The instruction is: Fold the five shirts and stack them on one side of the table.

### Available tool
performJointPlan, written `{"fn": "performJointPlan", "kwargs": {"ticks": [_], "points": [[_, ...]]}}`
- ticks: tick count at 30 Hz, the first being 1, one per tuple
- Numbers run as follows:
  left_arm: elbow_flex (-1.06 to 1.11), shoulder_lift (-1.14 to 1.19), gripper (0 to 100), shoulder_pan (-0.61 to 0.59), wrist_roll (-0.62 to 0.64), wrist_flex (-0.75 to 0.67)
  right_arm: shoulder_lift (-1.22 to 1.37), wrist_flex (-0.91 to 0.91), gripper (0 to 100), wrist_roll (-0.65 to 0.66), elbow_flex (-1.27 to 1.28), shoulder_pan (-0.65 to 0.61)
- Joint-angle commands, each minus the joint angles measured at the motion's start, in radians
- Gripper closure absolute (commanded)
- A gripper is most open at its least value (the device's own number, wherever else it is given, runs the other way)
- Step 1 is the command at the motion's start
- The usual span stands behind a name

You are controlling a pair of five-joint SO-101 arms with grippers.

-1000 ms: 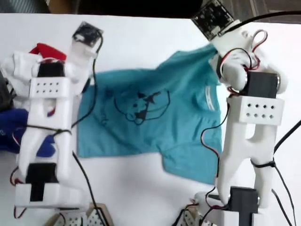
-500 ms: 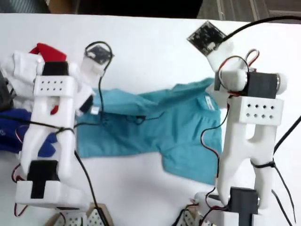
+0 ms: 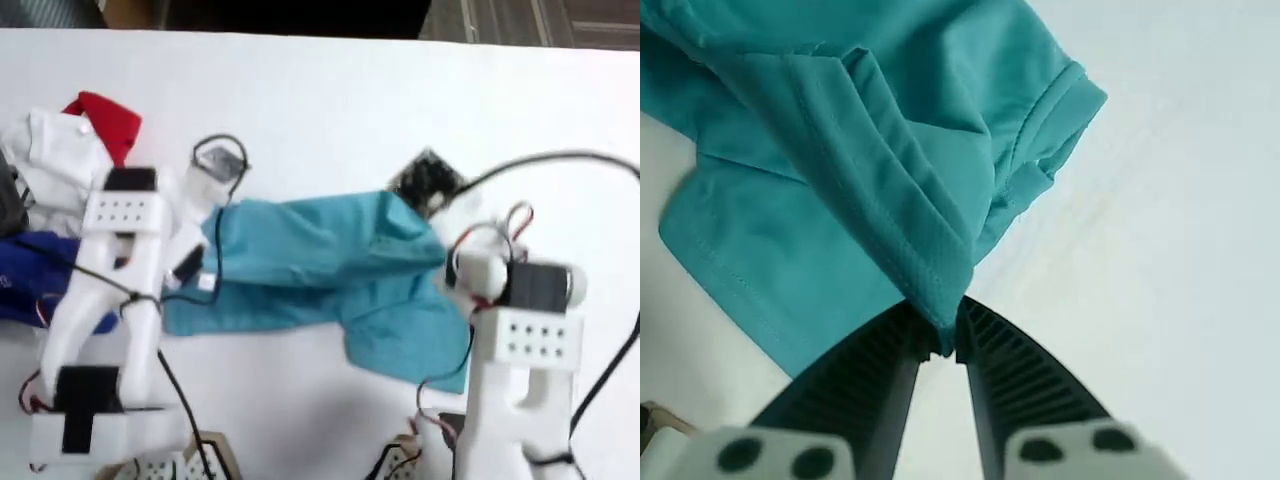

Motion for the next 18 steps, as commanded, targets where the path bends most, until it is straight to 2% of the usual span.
{"fn": "performJointPlan", "kwargs": {"ticks": [1, 7, 11, 18], "points": [[0.087, -0.083, 97, 0.011, -0.008, -0.057, -0.108, -0.050, 97.8, 0.009, 0.098, 0.025], [0.226, -0.086, 97, 0.011, -0.006, -0.150, -0.177, -0.045, 97.8, 0.009, 0.201, 0.031], [0.268, -0.092, 97, 0.009, -0.006, -0.158, -0.211, -0.044, 97.8, 0.011, 0.212, 0.068], [0.348, -0.092, 97, 0.011, -0.006, -0.221, -0.220, -0.010, 97.8, 0.094, 0.270, 0.099]]}}
